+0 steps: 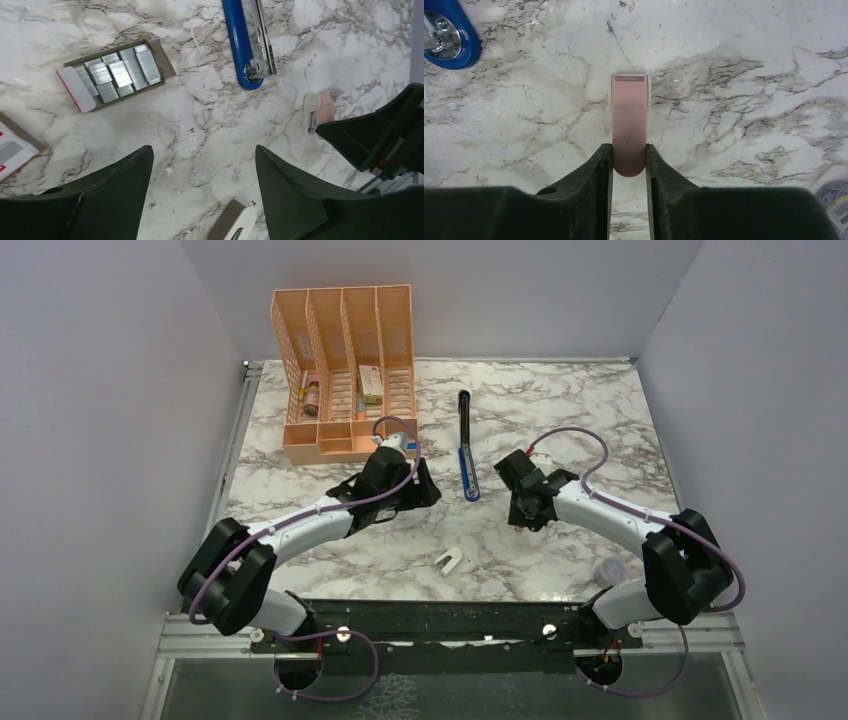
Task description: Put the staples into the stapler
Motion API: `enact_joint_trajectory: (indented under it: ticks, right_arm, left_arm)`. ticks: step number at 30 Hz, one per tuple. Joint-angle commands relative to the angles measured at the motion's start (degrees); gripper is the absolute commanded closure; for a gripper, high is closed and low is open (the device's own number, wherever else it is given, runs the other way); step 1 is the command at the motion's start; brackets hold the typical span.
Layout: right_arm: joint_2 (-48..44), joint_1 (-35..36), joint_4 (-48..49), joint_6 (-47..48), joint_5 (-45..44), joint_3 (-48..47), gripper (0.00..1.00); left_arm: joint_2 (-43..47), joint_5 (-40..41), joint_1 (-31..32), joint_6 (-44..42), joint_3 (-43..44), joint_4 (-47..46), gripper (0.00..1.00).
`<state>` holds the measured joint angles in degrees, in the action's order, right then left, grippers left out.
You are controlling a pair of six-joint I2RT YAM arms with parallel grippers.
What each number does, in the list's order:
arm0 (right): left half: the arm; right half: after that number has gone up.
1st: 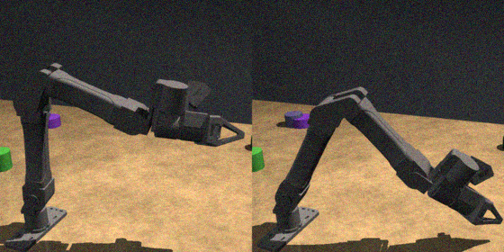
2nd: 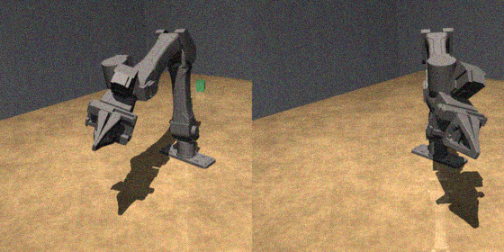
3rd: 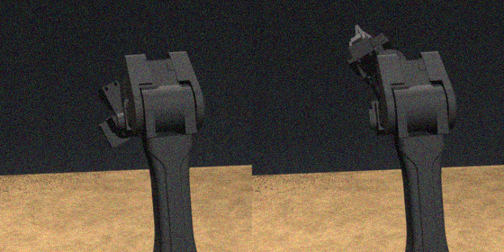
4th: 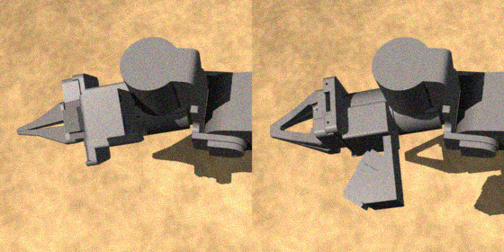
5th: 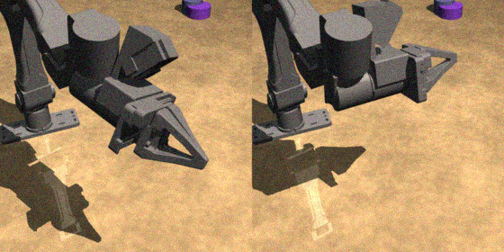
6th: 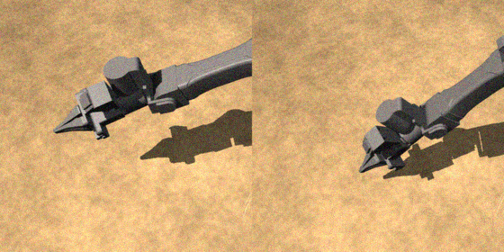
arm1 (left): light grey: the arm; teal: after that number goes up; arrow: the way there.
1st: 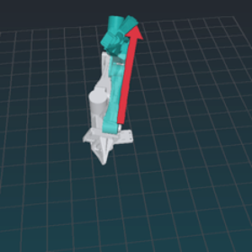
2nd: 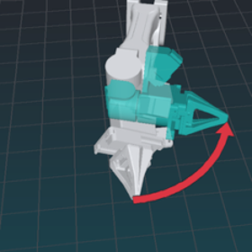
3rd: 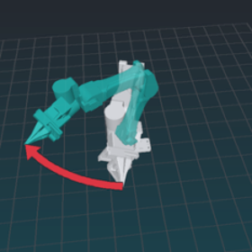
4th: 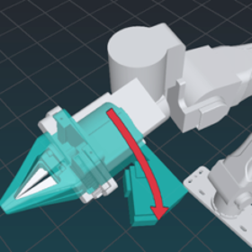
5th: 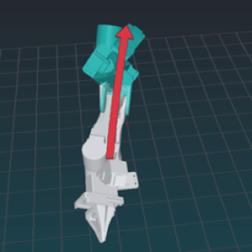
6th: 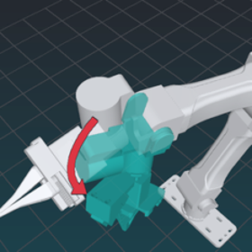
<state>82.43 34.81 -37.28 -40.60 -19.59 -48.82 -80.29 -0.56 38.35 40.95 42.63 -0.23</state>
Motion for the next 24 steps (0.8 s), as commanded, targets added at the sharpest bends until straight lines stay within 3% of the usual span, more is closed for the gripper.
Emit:
enact_joint_trajectory:
  ticks: [1, 7, 12, 24]
  right_arm:
    - [-0.15, -0.07, -0.58, -1.68, 1.91, 1.62, 0.76]
    - [-2.65, -0.02, 1.12, -1.41, 2.89, 1.43, 0.85]
    - [-7.96, -0.09, 1.34, -1.86, 3.64, 0.92, 0.86]
    - [-15.18, -0.08, 7.22, -4.84, 8.98, 6.09, 0.87]
  left_arm:
    - [-1.72, -5.99, -0.10, 2.79, -1.63, -6.71, 0.21]
    - [-4.56, -10.94, 0.21, 4.73, -2.18, -12.30, 0.16]
    - [-8.07, -12.90, 2.79, 6.40, -1.38, -17.12, 0.24]
    - [-14.86, -4.66, 10.97, 11.66, -2.12, -29.88, 0.23]
